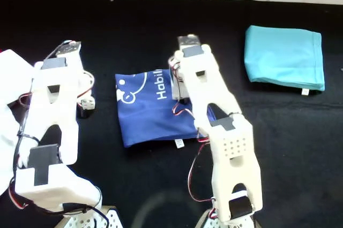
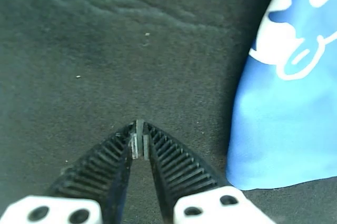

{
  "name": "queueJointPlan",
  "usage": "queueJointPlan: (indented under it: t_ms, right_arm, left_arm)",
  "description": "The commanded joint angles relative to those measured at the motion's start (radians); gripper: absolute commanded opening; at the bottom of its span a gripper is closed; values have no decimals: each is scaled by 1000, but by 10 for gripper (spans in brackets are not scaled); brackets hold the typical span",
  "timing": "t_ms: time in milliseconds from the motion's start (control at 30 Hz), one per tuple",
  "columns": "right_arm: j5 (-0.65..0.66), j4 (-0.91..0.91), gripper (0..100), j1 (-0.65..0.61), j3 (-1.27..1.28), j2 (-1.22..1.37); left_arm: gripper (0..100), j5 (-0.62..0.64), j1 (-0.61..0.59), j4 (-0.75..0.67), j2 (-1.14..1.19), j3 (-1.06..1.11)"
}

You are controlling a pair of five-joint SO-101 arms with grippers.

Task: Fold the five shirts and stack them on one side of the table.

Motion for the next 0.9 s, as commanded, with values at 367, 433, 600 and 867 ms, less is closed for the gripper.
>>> queueJointPlan:
  t_ms: [367,433,600,867]
  right_arm:
    - [181,269,7,96,-180,-59]
    - [203,288,6,140,-199,-130]
    - [313,285,6,263,-214,-298]
    - [543,228,6,467,-252,-401]
  left_arm:
    - [10,2,-28,-2,53,-4]
    - [10,2,-33,-2,111,-4]
    - [10,6,-35,-80,259,-12]
    - [10,9,-30,-100,311,-41]
